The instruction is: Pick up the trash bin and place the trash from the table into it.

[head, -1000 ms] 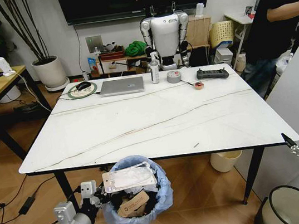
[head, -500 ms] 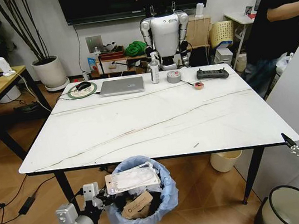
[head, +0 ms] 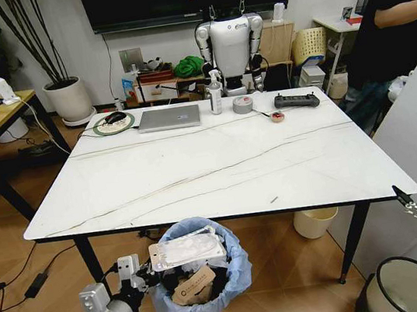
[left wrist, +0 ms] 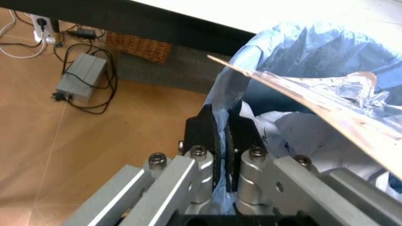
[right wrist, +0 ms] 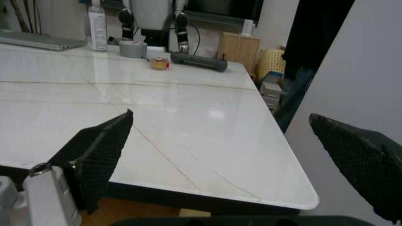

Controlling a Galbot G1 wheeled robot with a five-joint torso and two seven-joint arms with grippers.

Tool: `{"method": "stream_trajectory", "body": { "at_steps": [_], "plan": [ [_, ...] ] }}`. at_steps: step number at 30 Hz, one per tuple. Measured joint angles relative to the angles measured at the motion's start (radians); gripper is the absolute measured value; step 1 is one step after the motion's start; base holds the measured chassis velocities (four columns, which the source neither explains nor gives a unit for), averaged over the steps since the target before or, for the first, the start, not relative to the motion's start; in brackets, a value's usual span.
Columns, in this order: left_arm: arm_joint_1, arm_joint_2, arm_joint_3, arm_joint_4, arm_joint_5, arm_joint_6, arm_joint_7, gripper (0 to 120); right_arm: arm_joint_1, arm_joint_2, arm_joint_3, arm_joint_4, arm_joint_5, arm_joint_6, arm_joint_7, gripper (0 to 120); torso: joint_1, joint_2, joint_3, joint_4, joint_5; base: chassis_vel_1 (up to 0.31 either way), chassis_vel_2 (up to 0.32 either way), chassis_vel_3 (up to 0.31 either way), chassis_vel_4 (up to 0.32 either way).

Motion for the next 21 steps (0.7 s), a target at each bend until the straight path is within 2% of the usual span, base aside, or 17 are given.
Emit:
{"method": "stream_trajectory", "body": {
  "at_steps": [21],
  "plan": [
    [-0.011,-0.031,0.002,0.024,0.012,0.003,0.005,0,0.0,0.0,0.0,0.0,0.0,0.0,0.0,100,-0.049,-0.111,-0.062,0.0,0.0,0.0,0.0,0.0,0.0]
  ]
}}
